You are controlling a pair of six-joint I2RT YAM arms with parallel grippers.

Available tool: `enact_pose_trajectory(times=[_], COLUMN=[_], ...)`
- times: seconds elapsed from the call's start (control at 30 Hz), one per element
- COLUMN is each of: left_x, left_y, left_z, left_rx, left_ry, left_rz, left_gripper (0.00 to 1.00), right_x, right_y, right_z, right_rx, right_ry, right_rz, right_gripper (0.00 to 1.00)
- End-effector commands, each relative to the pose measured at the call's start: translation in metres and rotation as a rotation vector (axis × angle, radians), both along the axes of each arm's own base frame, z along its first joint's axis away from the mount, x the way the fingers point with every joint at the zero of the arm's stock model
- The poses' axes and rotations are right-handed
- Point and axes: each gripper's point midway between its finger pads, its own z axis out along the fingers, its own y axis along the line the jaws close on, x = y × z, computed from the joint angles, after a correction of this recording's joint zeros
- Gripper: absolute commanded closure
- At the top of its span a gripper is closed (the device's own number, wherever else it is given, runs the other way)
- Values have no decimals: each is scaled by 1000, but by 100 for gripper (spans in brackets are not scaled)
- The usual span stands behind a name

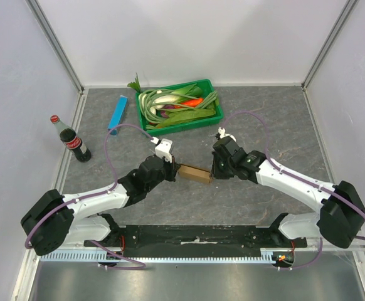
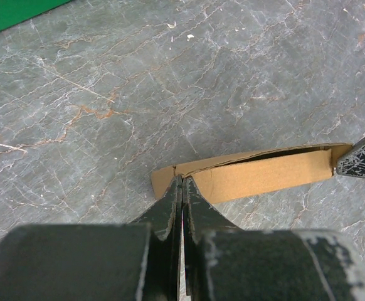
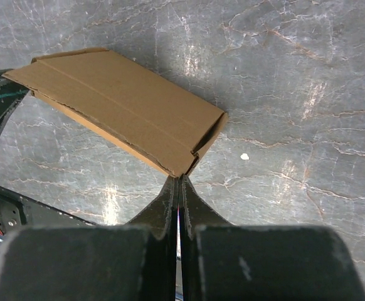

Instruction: Fold the paper box

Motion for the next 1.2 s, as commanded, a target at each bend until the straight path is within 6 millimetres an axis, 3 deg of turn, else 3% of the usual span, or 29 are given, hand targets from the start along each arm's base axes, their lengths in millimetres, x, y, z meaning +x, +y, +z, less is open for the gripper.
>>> enact_pose_trajectory(times=[0.0, 0.5, 0.77, 0.87, 0.93, 0.97, 1.03, 1.07, 1.17], left_x=[-4, -13, -17, -17, -17, -17, -17, -17, -17], left_y=[-9, 0, 3, 3, 2, 2, 0, 0, 0], left_z=[4, -17, -31, -33, -34, -35, -34, -35, -35], left_rx=[-5, -10, 15, 22, 21, 23, 23, 24, 28], left_ry=[5, -1, 4, 7, 10, 12, 13, 16, 26], left_rz=[-28, -14, -6, -3, -3, -5, -5, -5, 7], left_gripper=[98, 98, 98, 98, 98, 98, 98, 98, 98], right_x=[13, -1, -5, -7, -11, -13, -16, -16, -19], right_y=[20, -7, -2, 3, 7, 7, 4, 1, -4], right_z=[25, -17, -13, 2, 15, 18, 29, 31, 36], right_rx=[148, -10, 33, 84, 127, 137, 164, 176, 284], right_ry=[-55, -110, -140, -139, -137, -130, -124, -115, -57], right_rz=[-33, 102, 143, 129, 134, 126, 93, 59, -106], right_gripper=[100, 100, 99, 71, 61, 49, 35, 21, 2])
